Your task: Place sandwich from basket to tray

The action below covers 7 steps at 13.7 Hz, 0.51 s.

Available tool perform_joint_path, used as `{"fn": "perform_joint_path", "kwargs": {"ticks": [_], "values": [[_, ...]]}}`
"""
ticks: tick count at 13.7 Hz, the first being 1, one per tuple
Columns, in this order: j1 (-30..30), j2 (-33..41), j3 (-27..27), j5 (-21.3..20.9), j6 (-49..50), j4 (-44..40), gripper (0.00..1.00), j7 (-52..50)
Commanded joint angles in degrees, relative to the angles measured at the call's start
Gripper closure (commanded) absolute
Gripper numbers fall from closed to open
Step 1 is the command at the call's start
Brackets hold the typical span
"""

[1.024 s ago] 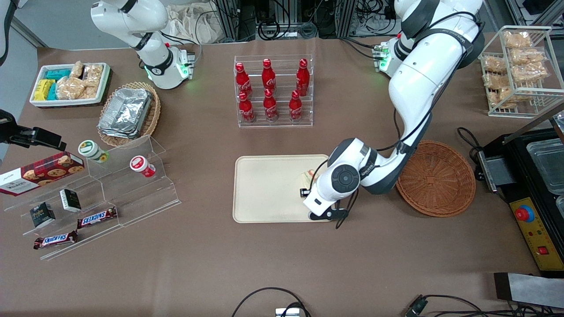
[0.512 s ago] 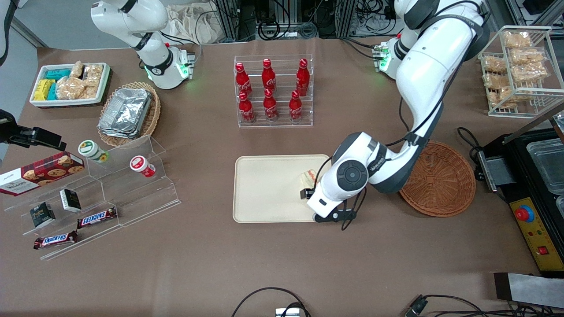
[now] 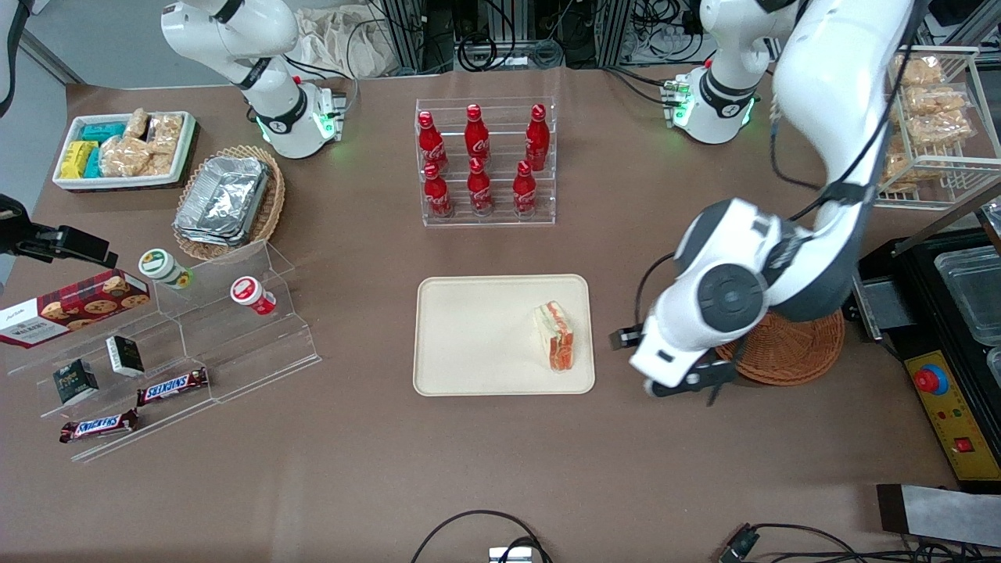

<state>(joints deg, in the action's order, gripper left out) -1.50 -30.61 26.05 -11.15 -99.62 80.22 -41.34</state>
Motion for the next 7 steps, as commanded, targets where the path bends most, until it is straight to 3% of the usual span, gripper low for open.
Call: {"fn": "perform_joint_path", "kwargs": {"ticks": [1,3,7], "values": [[6.04,14.75,0.49,0.78,-6.00,19.31,0.00,2.91],[6.86,20.75,-1.51,4.54,-6.38,23.92,0.00,10.98],[2.03,27.09,-16.71,9.13,-1.73,25.16,0.00,29.52]]}}
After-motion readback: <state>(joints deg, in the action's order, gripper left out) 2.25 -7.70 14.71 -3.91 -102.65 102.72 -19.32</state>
